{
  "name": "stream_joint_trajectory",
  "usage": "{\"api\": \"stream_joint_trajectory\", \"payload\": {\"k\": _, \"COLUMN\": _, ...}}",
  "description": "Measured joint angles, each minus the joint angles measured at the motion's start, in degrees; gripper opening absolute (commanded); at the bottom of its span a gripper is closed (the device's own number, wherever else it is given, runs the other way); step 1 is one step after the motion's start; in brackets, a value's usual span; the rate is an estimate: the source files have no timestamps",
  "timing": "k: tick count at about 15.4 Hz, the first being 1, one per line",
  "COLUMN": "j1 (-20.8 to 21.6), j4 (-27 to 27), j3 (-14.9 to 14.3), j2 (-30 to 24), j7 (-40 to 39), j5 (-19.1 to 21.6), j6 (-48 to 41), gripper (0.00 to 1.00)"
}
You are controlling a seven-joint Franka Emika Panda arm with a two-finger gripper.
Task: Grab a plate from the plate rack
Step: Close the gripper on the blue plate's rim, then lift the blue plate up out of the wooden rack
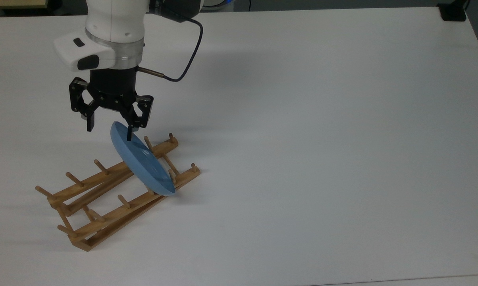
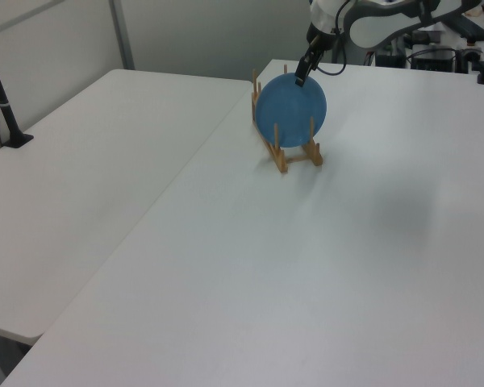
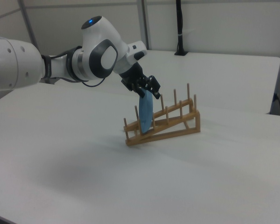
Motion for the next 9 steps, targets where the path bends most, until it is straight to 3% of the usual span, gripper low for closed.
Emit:
{"api": "stream_joint_trajectory", "payload": {"k": 2, "j1": 0.00, "j4": 0.01, "j3": 0.00, "j2": 0.28, "j7": 0.02, "j5": -0.05, "j6": 0.50, "gripper": 0.38}}
{"api": "stream_joint_trajectory", "payload": {"k": 6, "j1": 0.00, "j4": 0.14, "j3": 0.00, "j2": 0.29, "j7": 0.09, "j5": -0.05, "j6": 0.54, "gripper": 0.18}}
{"api": "stream_joint_trajectory", "payload": {"k": 9, "j1": 0.01, "j4": 0.16, "j3": 0.01, "j2": 0.29, "j7": 0.22, "j5": -0.06, "j6": 0.54, "gripper": 0.08}}
